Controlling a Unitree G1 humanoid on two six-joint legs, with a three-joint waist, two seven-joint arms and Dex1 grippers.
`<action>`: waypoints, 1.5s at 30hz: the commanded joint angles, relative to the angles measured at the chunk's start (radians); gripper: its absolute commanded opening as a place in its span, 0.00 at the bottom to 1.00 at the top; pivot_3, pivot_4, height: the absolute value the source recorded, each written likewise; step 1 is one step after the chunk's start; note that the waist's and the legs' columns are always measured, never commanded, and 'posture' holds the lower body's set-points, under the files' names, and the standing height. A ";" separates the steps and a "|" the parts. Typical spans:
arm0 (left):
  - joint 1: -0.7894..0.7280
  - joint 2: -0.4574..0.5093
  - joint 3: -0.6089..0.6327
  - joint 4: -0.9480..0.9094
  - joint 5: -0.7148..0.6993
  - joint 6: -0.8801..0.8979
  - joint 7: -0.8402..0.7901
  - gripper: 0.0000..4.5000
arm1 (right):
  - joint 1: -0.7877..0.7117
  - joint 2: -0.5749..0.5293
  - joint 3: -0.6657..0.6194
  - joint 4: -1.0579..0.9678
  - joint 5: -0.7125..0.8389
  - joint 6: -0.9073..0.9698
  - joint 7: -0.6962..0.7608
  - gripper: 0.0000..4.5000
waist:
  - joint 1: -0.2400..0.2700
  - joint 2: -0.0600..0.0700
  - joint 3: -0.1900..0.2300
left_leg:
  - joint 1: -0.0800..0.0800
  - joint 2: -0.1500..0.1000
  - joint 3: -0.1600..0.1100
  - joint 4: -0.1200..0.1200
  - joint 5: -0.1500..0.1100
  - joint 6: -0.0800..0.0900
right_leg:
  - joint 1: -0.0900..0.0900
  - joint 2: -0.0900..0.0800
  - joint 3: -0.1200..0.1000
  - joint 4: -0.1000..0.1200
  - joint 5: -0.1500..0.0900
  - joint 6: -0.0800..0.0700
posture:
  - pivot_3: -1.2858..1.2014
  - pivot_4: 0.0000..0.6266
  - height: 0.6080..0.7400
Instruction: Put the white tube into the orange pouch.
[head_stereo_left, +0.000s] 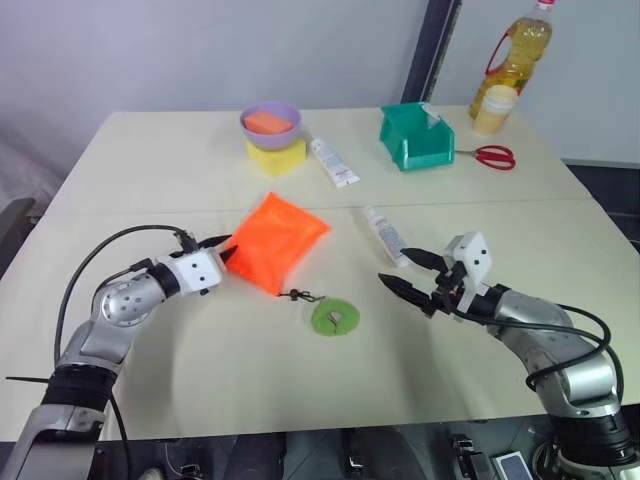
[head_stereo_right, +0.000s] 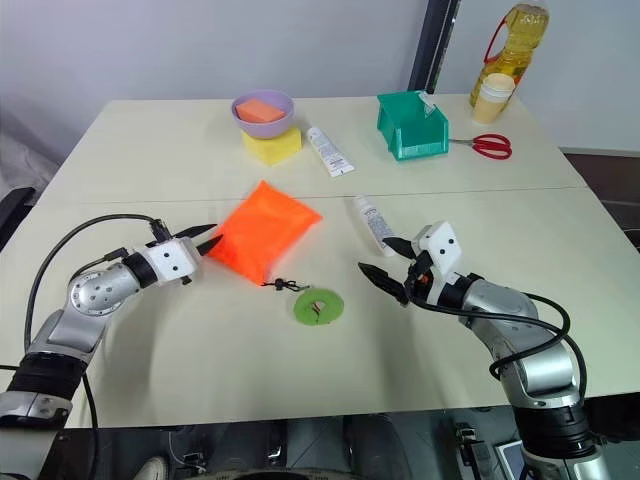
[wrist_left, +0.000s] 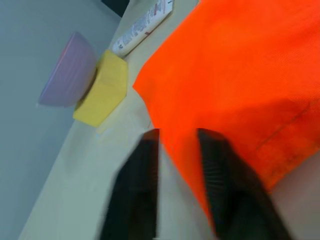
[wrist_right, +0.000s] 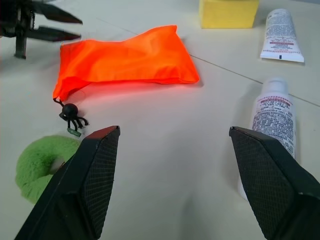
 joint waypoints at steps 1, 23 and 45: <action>-0.024 -0.003 0.006 0.001 -0.044 -0.010 -0.016 0.01 | -0.018 0.008 -0.008 -0.035 0.013 -0.008 -0.007 0.81 | 0.000 0.000 0.000 | 0.000 0.000 0.000 0.000 0.000 0.000 | 0.000 0.000 0.000 0.000 0.000 0.000 | 0.52 0.24 0.93; -0.007 0.135 0.066 0.121 -0.199 -0.107 -0.312 0.99 | 0.010 0.072 0.099 -0.122 -0.038 -0.037 -0.065 0.81 | 0.002 0.000 0.000 | 0.000 0.000 0.001 0.000 0.000 0.000 | 0.000 -0.001 0.001 0.001 0.000 0.000 | 0.52 0.24 0.93; -0.118 0.054 -0.050 0.190 0.024 -0.241 -0.074 0.48 | -0.026 0.107 0.171 -0.160 -0.028 0.006 -0.065 0.81 | 0.000 -0.001 0.000 | 0.000 0.000 0.002 0.002 0.000 0.000 | -0.001 0.000 0.001 0.002 0.000 0.001 | 0.52 0.24 0.93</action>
